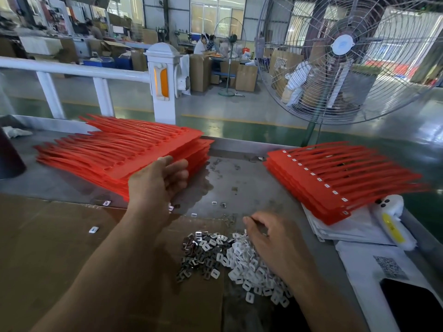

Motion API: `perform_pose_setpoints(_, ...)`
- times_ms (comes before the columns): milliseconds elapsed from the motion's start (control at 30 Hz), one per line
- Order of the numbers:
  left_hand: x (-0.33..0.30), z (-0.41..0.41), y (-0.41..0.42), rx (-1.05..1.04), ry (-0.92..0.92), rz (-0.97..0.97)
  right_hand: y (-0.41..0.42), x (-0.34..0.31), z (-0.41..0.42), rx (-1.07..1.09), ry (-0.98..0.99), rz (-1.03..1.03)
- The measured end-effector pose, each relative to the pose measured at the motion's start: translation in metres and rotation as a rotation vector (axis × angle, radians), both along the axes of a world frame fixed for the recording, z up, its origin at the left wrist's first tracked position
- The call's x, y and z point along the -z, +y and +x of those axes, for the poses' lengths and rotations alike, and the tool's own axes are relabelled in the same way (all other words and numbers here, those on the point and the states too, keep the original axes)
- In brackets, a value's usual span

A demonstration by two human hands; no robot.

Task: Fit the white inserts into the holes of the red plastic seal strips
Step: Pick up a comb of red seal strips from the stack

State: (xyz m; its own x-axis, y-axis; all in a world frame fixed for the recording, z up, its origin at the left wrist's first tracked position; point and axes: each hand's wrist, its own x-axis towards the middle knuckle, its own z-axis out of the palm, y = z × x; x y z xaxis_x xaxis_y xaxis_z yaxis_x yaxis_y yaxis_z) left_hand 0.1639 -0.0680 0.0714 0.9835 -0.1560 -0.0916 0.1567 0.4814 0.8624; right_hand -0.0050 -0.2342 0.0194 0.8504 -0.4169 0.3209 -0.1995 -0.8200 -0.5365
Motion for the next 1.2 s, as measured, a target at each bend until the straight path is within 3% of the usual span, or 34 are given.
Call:
perform_pose_setpoints(100, -0.002, 0.006, 0.009, -0.290, -0.557, 0.738, 0.000, 0.000, 0.001, 0.009, -0.005, 0.002)
perform_pose_setpoints(167, -0.010, 0.017, 0.014, -0.426, -0.781, 1.130, 0.001, -0.001, 0.001, 0.008, -0.014, 0.004)
perform_pose_setpoints(267, -0.021, 0.040, 0.017, -0.307, -0.741, 1.518, 0.000, -0.002, 0.000, 0.015, -0.026, 0.013)
perform_pose_setpoints(367, -0.028, 0.061, 0.020, -0.097, -0.573, 1.675, -0.001, -0.002, -0.001, 0.030, -0.036, 0.020)
perform_pose_setpoints(633, -0.033, 0.089, 0.030, 0.142, -0.508, 1.568, 0.000, -0.001, 0.003, 0.000, -0.038, 0.031)
perform_pose_setpoints(933, -0.037, 0.088, 0.020, 0.069, -0.465, 1.350, 0.001, -0.004, 0.002, -0.001, -0.036, 0.037)
perform_pose_setpoints(1033, -0.042, 0.065, 0.007, -0.027, -0.602, 1.254, 0.000, -0.006, 0.000, 0.031, -0.044, 0.048)
perform_pose_setpoints(1200, -0.043, 0.013, -0.018, -0.078, -0.842, 1.128, 0.000, -0.006, 0.000, 0.074, -0.089, 0.237)
